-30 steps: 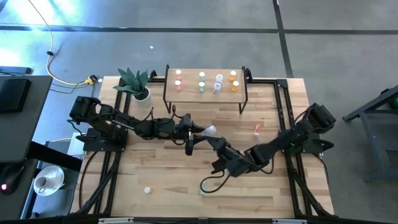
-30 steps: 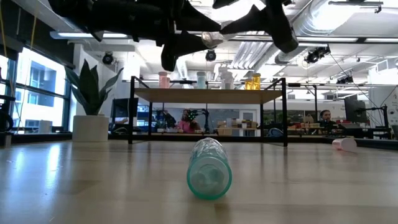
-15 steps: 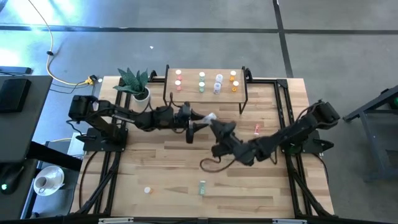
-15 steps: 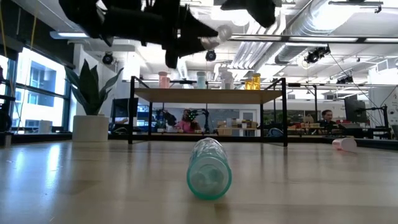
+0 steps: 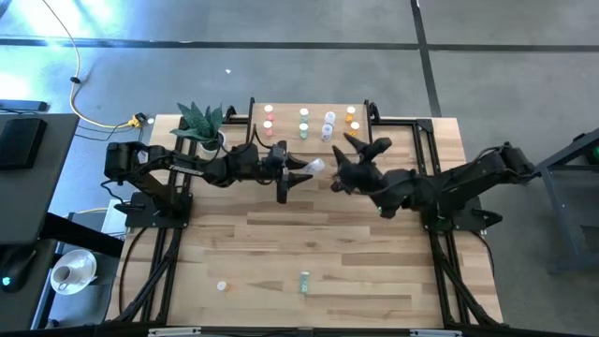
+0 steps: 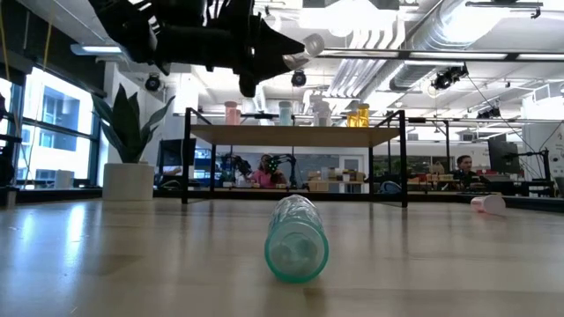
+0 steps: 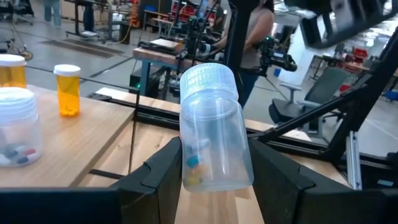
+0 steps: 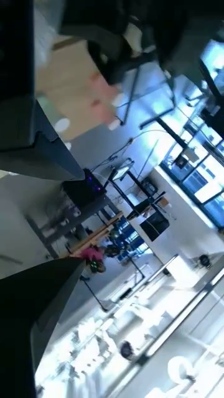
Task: Pick and place medicine bottles onto shelf by color
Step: Put the transparent pill bottle aligned with the other transparent pill bottles on the shelf
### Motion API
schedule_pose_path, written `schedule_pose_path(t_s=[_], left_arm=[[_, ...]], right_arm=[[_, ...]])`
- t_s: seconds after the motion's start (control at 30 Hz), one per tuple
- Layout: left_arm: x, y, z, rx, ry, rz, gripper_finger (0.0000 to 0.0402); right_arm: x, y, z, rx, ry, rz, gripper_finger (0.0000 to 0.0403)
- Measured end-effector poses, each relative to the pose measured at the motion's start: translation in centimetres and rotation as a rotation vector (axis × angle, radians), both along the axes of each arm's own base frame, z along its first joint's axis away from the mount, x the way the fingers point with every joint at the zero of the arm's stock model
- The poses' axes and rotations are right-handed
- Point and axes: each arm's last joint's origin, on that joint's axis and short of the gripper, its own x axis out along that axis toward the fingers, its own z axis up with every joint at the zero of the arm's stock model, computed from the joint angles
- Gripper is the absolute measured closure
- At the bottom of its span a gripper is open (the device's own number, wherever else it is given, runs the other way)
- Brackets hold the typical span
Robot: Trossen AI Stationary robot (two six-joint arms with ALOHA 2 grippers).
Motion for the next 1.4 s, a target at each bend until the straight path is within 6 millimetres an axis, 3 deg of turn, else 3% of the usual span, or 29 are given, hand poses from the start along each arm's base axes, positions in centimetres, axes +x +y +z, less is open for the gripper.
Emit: schedule_pose_path(t_s=[0.23,0.53,0.73,1.13,1.4], left_arm=[[0.0,0.0,0.0,0.016,0.001,-0.002,0.0248],[0.0,-0.1,0.0,0.016,0.000,-0.006,0.0247],[0.1,-0.5,0.0,0.021,0.001,-0.027,0.0247],[0.8,-3.7,0.0,0.138,0.006,-0.173,0.0247],[1.2,-6.8,0.6,0.192,-0.061,-0.262,0.0247]], right_arm=[[-0.4,-1.2,0.8,0.095,-0.157,0.104,0.0198],[0.4,-2.3,-0.7,0.325,-0.220,0.337,0.0198],[0.5,-2.5,-0.7,0.417,-0.256,0.457,0.0198],[-4.0,-2.5,1.7,0.764,-0.347,0.672,0.0198],[-4.9,-2.1,0.8,0.924,-0.200,0.778,0.0198]])
